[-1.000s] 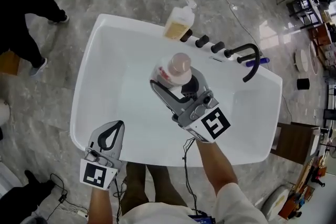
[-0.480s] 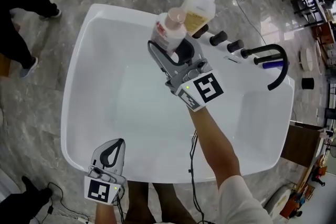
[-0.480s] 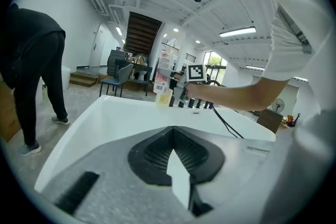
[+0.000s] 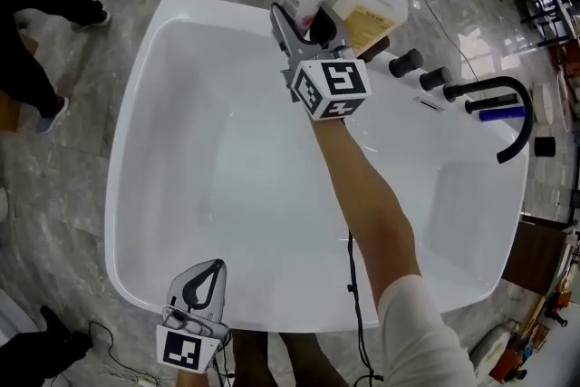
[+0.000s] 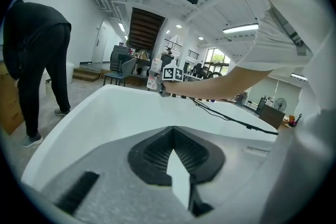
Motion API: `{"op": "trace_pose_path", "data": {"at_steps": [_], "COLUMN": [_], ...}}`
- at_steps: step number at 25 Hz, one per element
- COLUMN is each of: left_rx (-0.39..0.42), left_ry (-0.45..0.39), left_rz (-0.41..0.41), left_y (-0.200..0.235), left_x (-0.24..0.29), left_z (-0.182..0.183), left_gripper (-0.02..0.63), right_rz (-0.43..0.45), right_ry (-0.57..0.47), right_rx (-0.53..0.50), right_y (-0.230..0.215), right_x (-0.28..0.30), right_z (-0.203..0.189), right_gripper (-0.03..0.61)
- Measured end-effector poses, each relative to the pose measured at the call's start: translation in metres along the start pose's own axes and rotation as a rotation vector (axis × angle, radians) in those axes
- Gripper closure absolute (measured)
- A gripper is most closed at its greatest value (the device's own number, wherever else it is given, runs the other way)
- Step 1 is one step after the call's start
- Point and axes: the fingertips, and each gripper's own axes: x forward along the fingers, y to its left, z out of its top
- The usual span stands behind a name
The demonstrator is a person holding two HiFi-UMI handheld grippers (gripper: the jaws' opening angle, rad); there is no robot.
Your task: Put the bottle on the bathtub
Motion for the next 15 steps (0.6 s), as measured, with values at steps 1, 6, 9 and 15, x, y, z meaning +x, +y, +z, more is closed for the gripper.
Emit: {"op": "trace_pose_path", "data": {"at_steps": [1, 6, 9, 15], "left_rx": [0.003, 0.125, 0.145, 0.132], "left_ry": [0.002, 0.069, 0.082, 0.080], "left_rz": [-0.015, -0.151, -0.177, -0.166], "left_y": [-0.004, -0.035, -0.043, -0.041], "left_x": [0.000, -0.003, -0.004, -0.006], "left_z": [-0.004, -0.025, -0.030, -0.031], "left_gripper": [0.612, 0.612, 0.612, 0.612], "right_rz": [-0.012, -0.031, -0.053, -0.028], "right_ry": [0.001, 0.041, 0.075, 0.048], "right_rx": [0.000, -0.032, -0.039, -0.003], "right_y": [-0.004, -0.014, -0.022, -0.022], "right_x": [0.007, 0.038, 0.045, 0.043], "right_z": [-0.004, -0.026, -0.043, -0.055], "right_gripper": [0.334, 0.334, 0.334, 0.337]}}
